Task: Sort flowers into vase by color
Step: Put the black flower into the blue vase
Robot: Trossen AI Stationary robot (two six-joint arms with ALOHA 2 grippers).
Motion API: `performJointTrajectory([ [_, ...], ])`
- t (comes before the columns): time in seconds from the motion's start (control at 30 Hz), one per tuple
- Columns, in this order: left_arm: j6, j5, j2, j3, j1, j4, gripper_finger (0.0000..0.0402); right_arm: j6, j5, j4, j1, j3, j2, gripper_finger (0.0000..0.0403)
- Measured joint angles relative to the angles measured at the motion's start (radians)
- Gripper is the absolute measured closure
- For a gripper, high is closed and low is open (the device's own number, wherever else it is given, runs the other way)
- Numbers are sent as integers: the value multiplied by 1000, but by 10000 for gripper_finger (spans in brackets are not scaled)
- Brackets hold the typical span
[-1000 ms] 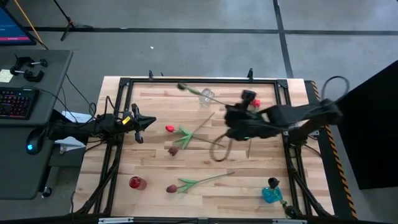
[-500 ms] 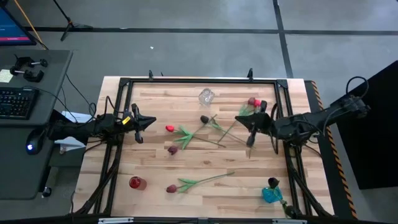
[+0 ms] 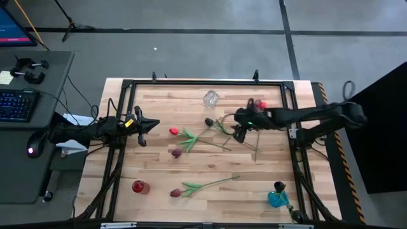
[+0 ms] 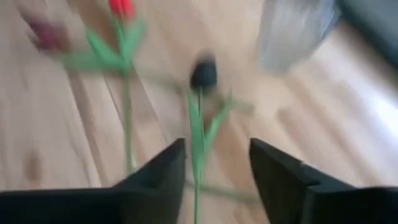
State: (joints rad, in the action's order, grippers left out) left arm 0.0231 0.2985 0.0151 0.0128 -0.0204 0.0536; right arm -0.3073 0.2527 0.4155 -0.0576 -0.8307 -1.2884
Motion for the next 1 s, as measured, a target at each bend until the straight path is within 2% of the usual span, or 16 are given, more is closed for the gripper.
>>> performJointTrajectory([
  [0.13, 0, 0, 0, 0, 0, 0, 394, 42, -98, 16, -81, 0, -138, 171],
  [0.23, 0, 0, 0, 0, 0, 0, 394, 45, -129, -8, -120, -1, -216, 159],
  [0.37, 0, 0, 0, 0, 0, 0, 394, 46, -200, -17, -149, -2, -289, 165],
  [0.53, 0, 0, 0, 0, 0, 0, 394, 40, -260, -70, -152, -2, -321, 181],
  [1.0, 0, 0, 0, 0, 0, 0, 394, 17, -280, -85, -130, -2, -322, 199],
])
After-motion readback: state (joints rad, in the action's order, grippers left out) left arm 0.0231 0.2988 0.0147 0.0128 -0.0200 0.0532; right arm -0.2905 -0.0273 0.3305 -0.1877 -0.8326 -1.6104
